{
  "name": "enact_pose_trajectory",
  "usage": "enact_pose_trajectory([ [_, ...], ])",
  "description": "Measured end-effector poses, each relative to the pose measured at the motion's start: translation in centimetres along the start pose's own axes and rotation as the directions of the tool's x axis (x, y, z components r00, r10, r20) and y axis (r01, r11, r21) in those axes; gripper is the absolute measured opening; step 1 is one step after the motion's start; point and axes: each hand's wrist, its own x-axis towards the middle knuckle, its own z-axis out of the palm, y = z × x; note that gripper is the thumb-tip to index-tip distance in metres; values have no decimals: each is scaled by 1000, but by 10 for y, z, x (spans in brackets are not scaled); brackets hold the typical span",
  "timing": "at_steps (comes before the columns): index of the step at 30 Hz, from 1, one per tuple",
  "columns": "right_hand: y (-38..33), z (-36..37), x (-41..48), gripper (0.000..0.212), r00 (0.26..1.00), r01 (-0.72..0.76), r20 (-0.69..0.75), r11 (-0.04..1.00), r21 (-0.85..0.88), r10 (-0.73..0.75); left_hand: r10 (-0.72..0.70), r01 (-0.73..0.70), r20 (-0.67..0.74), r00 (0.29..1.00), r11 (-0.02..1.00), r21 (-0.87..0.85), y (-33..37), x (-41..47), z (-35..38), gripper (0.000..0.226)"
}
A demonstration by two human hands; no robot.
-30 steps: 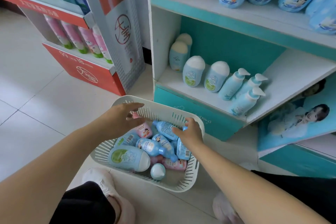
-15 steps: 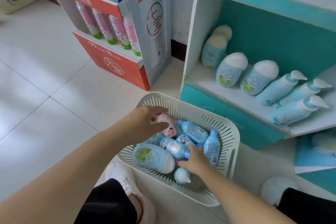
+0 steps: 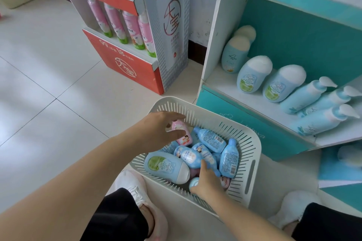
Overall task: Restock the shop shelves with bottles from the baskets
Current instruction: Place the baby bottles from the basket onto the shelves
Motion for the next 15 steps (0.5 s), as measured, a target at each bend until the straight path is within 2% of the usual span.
enact_pose_trajectory([
  [3, -2, -4, -2, 85, 999, 9, -40, 997, -77, -12, -2, 2, 2, 1000, 1000, 11, 0, 0, -1, 48],
  [7, -1, -20, -6, 35, 995, 18, -96, 990, -140, -32, 17, -17, 8, 1000, 999, 35, 3, 0, -2, 47],
  [12, -1, -53, -13, 24, 991, 86, -97, 992, -96, -96, 50, -51, 27, 998, 998, 38, 12, 1, -1, 42],
  [15, -3, -82, -19, 28, 981, 165, -87, 983, -86, -172, 66, -68, 53, 996, 997, 39, 19, 3, 2, 40],
])
